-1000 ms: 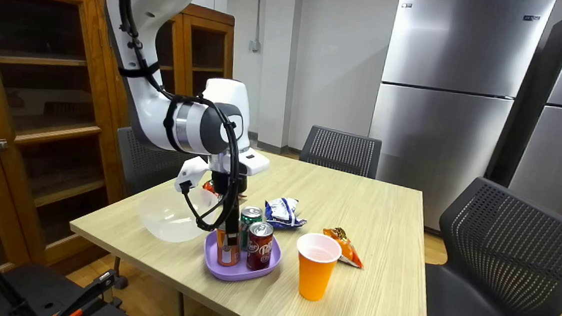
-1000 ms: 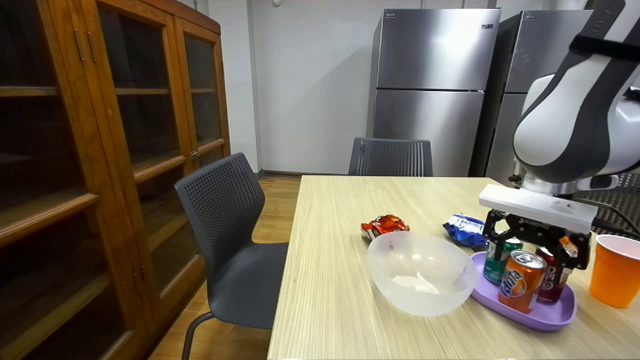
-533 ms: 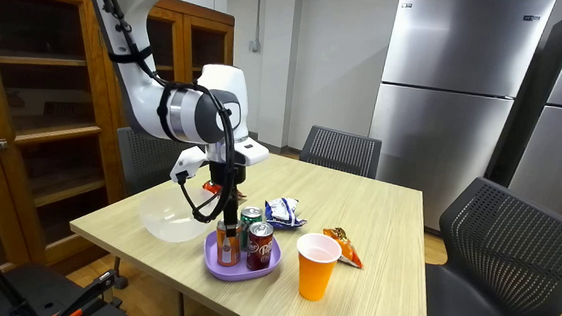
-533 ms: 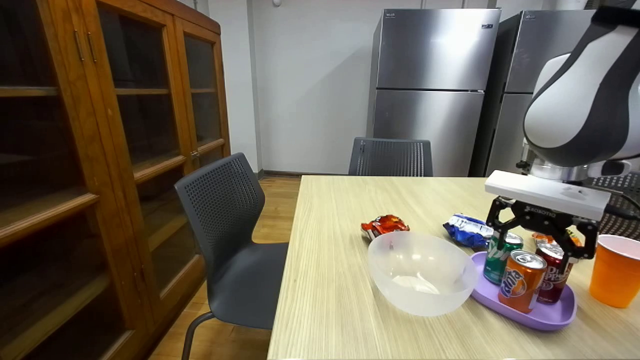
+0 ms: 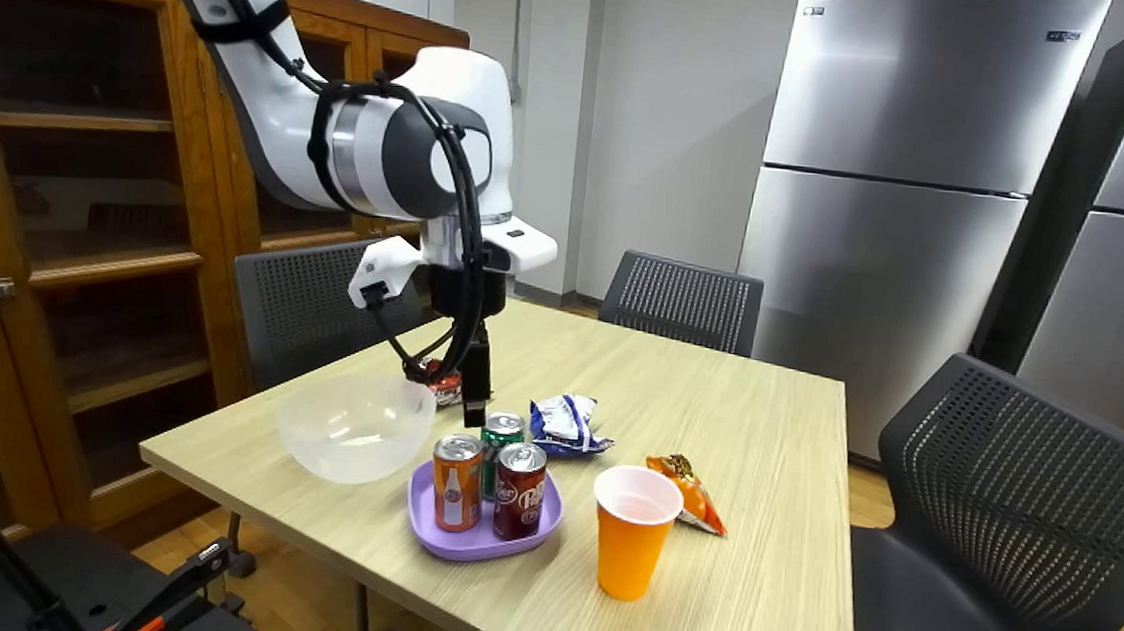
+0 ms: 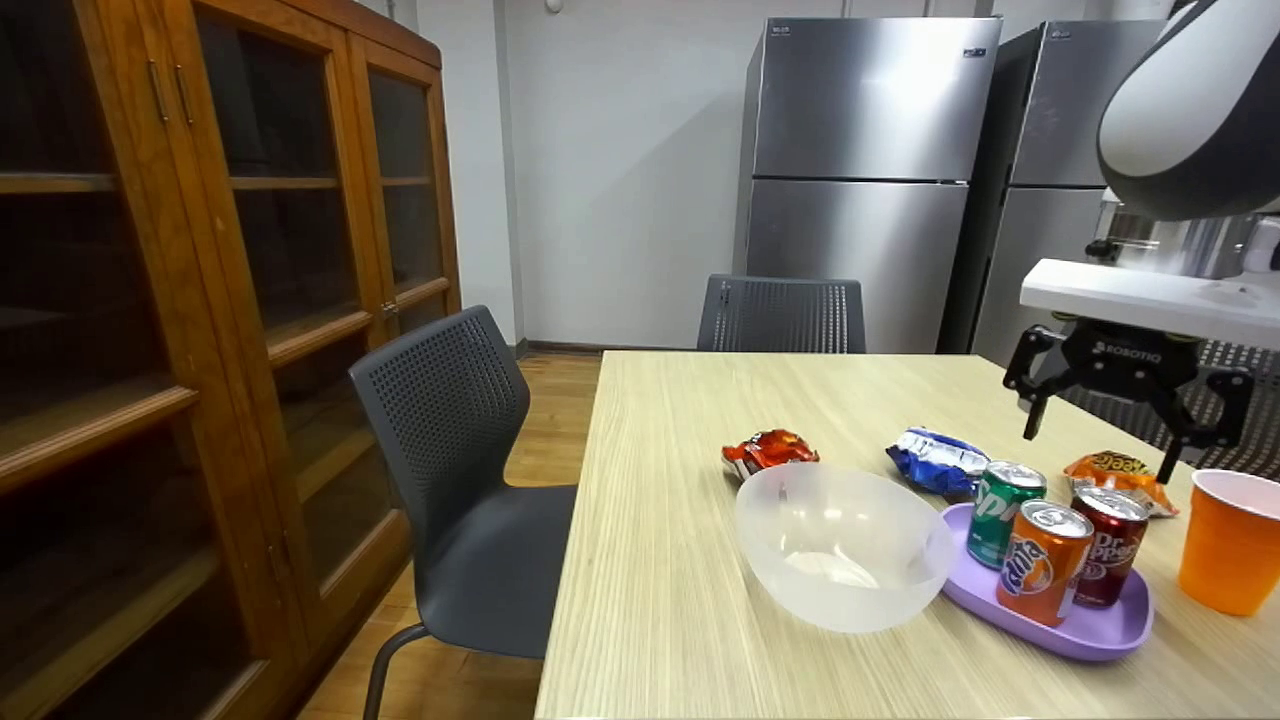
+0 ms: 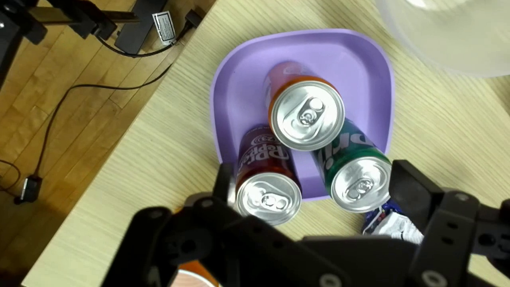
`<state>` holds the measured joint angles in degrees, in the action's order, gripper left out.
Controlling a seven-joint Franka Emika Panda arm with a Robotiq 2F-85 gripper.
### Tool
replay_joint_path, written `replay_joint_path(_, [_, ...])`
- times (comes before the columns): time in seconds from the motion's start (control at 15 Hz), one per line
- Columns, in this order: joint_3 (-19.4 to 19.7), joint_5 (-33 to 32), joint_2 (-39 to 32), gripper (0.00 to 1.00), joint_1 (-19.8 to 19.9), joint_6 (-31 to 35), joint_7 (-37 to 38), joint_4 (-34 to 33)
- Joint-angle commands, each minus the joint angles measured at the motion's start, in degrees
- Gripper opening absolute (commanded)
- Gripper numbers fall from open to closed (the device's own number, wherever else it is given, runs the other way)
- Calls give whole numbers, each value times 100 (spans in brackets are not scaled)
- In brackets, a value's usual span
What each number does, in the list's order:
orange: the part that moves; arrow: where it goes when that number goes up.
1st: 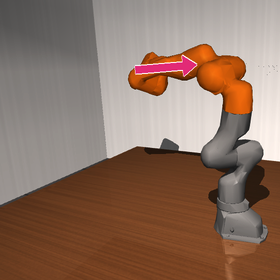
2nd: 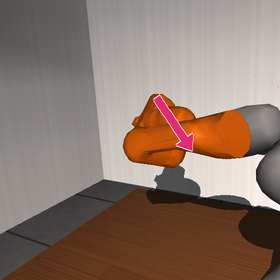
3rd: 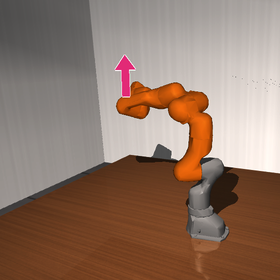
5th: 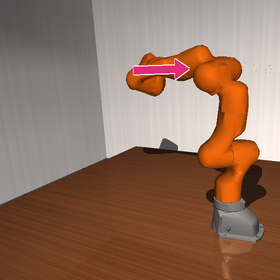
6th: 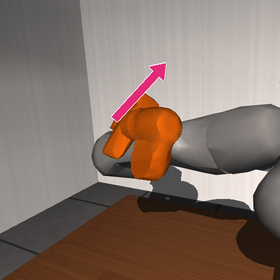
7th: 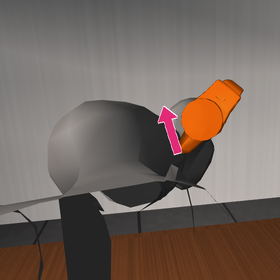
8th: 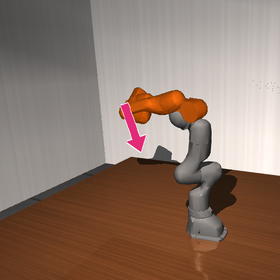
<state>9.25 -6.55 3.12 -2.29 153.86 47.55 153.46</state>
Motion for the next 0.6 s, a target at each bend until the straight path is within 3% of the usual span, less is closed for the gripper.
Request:
replay_joint_path(0.0, [-205,357,426,100,357,-448,-506,-126])
replay_joint_path(0.53, [-235,299,58,100,802,-424,-382,-924])
